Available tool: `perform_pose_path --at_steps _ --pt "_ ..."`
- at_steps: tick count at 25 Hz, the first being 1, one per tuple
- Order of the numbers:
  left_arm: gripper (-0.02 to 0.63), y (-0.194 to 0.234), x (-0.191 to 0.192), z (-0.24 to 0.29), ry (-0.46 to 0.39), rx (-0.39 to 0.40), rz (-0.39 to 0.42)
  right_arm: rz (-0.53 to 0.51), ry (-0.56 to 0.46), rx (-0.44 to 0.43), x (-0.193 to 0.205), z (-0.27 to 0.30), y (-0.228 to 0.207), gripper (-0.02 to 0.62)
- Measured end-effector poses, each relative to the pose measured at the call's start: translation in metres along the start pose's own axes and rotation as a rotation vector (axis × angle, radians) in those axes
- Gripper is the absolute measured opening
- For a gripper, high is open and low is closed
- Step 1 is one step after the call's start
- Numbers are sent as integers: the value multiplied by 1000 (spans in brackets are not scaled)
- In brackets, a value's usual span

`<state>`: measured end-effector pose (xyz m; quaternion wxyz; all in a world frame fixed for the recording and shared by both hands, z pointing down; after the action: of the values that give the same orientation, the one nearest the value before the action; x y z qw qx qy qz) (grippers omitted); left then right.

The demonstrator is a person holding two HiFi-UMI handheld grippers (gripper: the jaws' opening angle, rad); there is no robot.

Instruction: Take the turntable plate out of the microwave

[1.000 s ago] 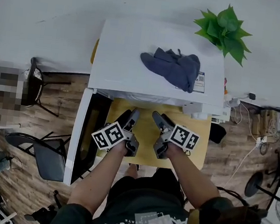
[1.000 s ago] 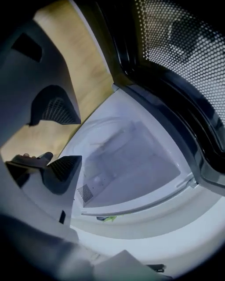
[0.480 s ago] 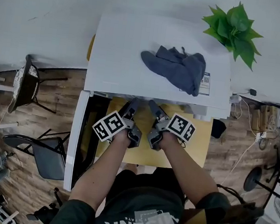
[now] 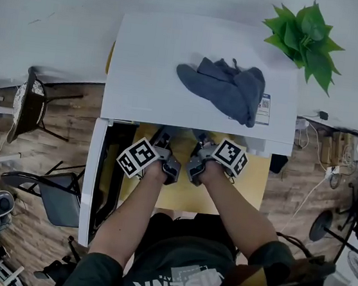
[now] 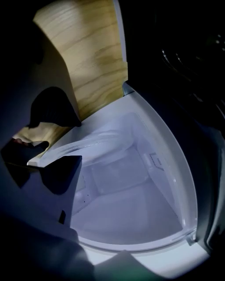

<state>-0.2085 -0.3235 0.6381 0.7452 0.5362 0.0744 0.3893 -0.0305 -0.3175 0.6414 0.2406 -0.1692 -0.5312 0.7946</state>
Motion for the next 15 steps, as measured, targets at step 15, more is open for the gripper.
perform_pose_path --at_steps 15 --pt "121 -5 4 -6 1 37 -20 41 -11 -6 8 -3 1 211"
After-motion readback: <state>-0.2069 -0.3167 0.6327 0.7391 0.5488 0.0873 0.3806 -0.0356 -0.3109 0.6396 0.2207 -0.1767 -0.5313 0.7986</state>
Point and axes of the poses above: the fingertips, and each gripper's own axes: z forward along the fingers, y to its left, x out of its underside, the point moved 8 cm from there along -z, backward along the fingers, and after that the axes turned 4 degrees about z, right-handed, at the moved point
